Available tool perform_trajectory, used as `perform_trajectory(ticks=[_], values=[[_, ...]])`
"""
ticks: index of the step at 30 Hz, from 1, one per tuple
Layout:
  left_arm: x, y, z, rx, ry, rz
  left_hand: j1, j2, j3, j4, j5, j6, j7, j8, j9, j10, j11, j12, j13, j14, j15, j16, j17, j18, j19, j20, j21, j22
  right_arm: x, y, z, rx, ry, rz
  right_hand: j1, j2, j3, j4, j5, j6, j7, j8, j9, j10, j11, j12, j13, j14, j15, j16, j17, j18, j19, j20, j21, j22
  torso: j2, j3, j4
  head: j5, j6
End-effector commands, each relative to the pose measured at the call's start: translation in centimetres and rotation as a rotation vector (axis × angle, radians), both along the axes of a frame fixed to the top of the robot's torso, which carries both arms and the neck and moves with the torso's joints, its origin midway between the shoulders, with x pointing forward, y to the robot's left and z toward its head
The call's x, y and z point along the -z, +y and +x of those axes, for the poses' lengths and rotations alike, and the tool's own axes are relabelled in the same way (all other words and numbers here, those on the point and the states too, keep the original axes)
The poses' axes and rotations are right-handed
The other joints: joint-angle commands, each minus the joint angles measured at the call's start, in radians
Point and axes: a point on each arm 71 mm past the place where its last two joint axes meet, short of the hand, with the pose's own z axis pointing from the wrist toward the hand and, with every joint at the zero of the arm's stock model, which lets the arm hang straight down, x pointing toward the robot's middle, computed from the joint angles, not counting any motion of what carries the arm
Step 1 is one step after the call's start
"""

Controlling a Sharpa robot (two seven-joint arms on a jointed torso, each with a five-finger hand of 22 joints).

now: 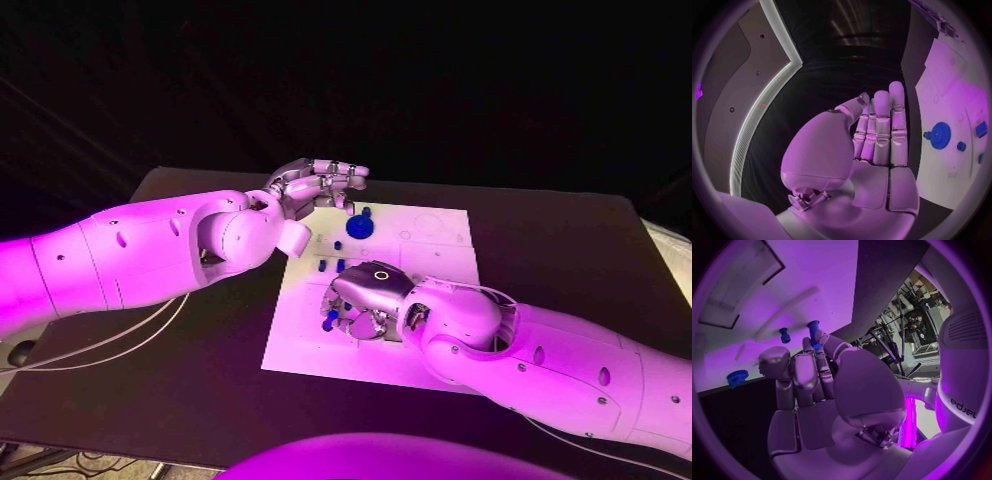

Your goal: Assemble the parts on the task board

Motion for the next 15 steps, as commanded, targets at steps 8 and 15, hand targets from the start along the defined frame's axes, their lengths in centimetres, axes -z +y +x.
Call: perform_trajectory(ticks=[8,15], values=[[-0.11,-0.24,-0.04,0.017,-0.009,-0.007,-0.006,0.002,-0.003,-0.004,0.004,-0.009,-0.001,0.004,-0.001,-0.009,-0.001,0.001,-0.001,-0.003,0.002,0.005,-0.001,0.010,-0.003,0.005,0.004,0.002,0.14,0.09,0.04,0.011,-0.014,-0.023,0.007,0.003,0.003,0.002,0.002,0.008,0.000,0.003,0.001,0.037,-0.031,0.003,0.002,0.029,-0.005,0.004,0.001,-0.012,0.007,-0.003,0.004,0.001,0.000,-0.0007,-0.0008,0.001,0.000],[-0.12,-0.29,-0.05,0.015,-0.008,-0.006,-0.006,0.002,-0.003,-0.004,0.004,-0.009,-0.001,0.005,-0.001,-0.009,-0.001,0.001,-0.001,-0.004,0.002,0.005,-0.001,0.010,-0.003,0.005,0.004,0.002,0.42,0.48,0.01,0.004,0.001,-0.037,-0.022,-0.012,-0.009,0.013,0.009,-0.010,0.003,-0.008,-0.003,0.018,-0.026,-0.015,-0.003,0.025,-0.002,-0.008,-0.017,-0.010,-0.002,0.000,-0.004,-0.015,0.000,-0.0014,0.0007,-0.001,0.003]])
